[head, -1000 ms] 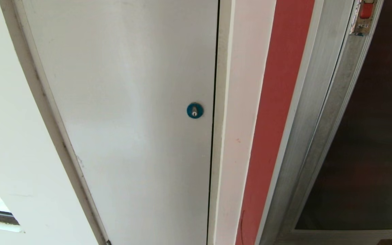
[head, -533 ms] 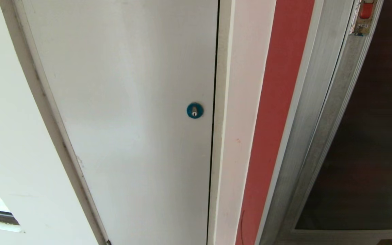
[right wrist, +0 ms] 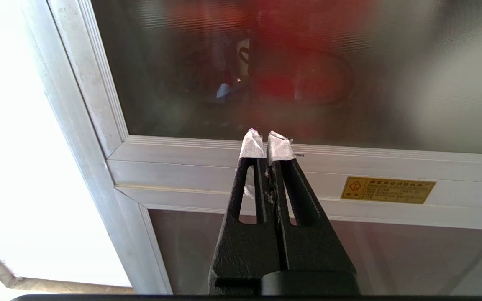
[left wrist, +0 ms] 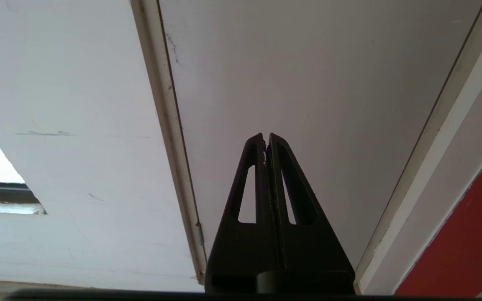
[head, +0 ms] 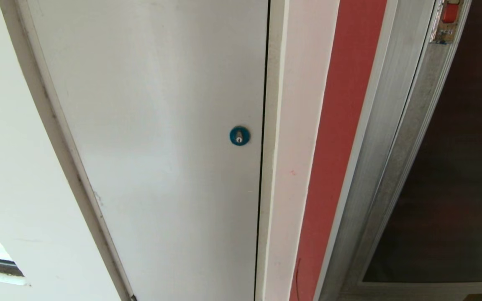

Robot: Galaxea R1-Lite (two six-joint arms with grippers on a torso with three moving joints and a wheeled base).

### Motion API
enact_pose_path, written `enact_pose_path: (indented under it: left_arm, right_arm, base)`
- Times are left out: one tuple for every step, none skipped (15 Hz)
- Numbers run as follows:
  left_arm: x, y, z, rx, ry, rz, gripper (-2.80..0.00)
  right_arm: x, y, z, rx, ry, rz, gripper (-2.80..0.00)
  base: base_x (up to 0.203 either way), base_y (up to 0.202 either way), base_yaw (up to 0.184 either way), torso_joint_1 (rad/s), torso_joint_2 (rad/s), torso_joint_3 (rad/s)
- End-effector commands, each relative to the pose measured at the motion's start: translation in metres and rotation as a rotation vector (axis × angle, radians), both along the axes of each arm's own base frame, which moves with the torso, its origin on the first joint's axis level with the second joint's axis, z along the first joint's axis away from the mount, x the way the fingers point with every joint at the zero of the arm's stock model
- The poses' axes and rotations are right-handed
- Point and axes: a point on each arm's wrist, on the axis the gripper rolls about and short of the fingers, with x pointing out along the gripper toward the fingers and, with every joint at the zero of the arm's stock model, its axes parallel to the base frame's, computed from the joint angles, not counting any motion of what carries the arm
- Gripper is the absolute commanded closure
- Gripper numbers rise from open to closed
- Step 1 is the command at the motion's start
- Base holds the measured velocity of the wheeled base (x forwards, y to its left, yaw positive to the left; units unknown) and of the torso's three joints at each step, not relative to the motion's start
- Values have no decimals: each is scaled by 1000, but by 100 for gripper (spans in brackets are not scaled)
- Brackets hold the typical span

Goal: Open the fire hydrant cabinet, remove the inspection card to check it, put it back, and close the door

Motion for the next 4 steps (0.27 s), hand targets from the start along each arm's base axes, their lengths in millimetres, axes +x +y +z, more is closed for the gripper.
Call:
enact_pose_path:
  left_arm:
    - [0, 0, 0, -1, 1, 0, 0]
    - [0, 0, 0, -1, 0, 0, 0]
    - [0, 0, 0, -1, 0, 0, 0]
    - [0, 0, 0, -1, 1, 0, 0]
  right_arm:
    - [0, 0, 0, 2, 0, 1, 0]
    - [0, 0, 0, 2, 0, 0, 0]
    - [0, 0, 0, 2, 1, 0, 0]
    - [0, 0, 0, 2, 1, -1, 0]
  base:
    - [0, 0, 0, 0, 0, 0]
    - [0, 0, 0, 0, 0, 0]
    - [0, 0, 0, 0, 0, 0]
    - [0, 0, 0, 0, 0, 0]
